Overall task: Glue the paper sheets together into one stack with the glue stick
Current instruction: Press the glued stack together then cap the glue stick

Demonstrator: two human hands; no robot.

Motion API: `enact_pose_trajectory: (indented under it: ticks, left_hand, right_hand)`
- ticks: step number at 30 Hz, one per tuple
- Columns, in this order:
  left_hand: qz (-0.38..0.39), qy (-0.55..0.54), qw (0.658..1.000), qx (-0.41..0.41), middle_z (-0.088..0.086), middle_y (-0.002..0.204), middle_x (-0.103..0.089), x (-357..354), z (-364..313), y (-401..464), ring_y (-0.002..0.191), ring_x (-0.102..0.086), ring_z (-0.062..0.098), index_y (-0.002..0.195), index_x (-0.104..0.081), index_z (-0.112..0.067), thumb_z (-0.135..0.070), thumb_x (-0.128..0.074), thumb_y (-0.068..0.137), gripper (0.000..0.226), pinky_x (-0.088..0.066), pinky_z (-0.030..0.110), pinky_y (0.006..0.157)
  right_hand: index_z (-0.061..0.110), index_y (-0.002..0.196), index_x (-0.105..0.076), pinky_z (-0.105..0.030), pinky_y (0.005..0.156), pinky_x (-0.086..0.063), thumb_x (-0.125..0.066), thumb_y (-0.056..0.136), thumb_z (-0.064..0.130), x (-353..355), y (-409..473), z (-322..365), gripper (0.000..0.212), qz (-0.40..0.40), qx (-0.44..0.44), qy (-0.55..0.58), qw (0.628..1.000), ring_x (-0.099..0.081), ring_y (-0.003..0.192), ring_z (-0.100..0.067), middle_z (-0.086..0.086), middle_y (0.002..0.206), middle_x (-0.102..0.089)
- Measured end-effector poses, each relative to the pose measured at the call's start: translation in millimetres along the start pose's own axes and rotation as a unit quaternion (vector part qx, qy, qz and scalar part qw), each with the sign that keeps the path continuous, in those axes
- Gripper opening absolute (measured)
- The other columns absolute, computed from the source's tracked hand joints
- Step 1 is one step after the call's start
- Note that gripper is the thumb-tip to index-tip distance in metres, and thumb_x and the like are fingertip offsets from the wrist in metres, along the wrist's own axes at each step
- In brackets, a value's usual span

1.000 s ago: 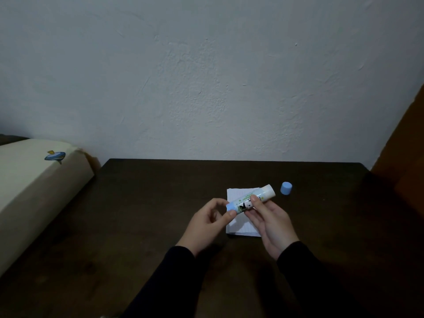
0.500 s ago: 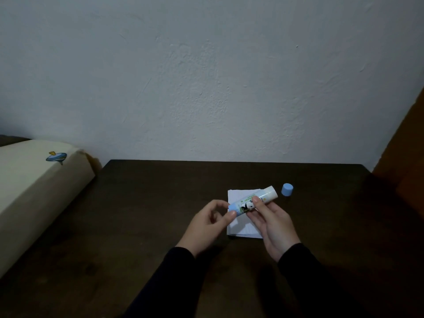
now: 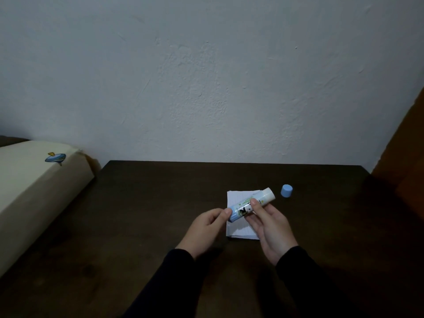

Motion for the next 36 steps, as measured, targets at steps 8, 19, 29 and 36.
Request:
enact_pose_trajectory:
  ticks: [8,19,29,36]
  left_hand:
    - [-0.019,0.033,0.998,-0.044,-0.014,0.060,-0.050,2.2,-1.5,1.0,0.059,-0.045,0.003,0.104,-0.062,-0.031,-0.037,-0.068,0.086,0.021,-0.039,0.018,0.057]
    - [0.007,-0.017,1.000,-0.002,-0.011,0.061,-0.049,-3.7,0.9,0.6,0.057,-0.042,0.008,0.077,-0.069,-0.028,-0.051,-0.051,0.091,0.032,-0.034,0.028,0.058]
    - [-0.013,0.022,0.998,-0.053,-0.016,0.059,-0.048,0.9,-3.1,-0.4,0.058,-0.045,0.003,0.099,-0.062,-0.034,-0.044,-0.063,0.088,0.015,-0.038,0.022,0.059]
    - [0.005,-0.005,1.000,-0.029,-0.016,0.061,-0.053,-3.6,4.0,3.2,0.058,-0.047,0.002,0.094,-0.065,-0.029,-0.044,-0.051,0.095,0.021,-0.038,0.025,0.060]
  right_hand:
    - [0.015,0.103,-0.061,-0.034,0.094,-0.048,-0.058,0.093,0.008,1.6,1.3,0.4,0.013,0.003,0.008,0.010,1.000,-0.063,0.105,-0.021,-0.010,0.110,-0.067]
    - [0.014,0.105,-0.062,-0.032,0.085,-0.052,-0.058,0.092,0.010,0.1,1.1,-1.6,0.014,0.005,0.009,0.019,1.000,-0.066,0.102,-0.021,-0.011,0.107,-0.069]
    - [0.015,0.098,-0.062,-0.036,0.093,-0.049,-0.059,0.091,0.007,-0.2,0.5,0.7,0.011,-0.003,0.022,0.028,0.999,-0.066,0.099,-0.020,-0.010,0.103,-0.069]
    - [0.014,0.102,-0.062,-0.035,0.092,-0.050,-0.059,0.092,0.007,-0.1,1.3,-0.5,0.013,0.000,0.020,0.026,0.999,-0.065,0.101,-0.021,-0.011,0.107,-0.069]
Point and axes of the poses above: each hand's wrist, its own y-axis towards the middle knuckle, its own x-axis out of the back of the hand, z = x × y, the point moved 3 cm from there along y, towards the middle knuckle
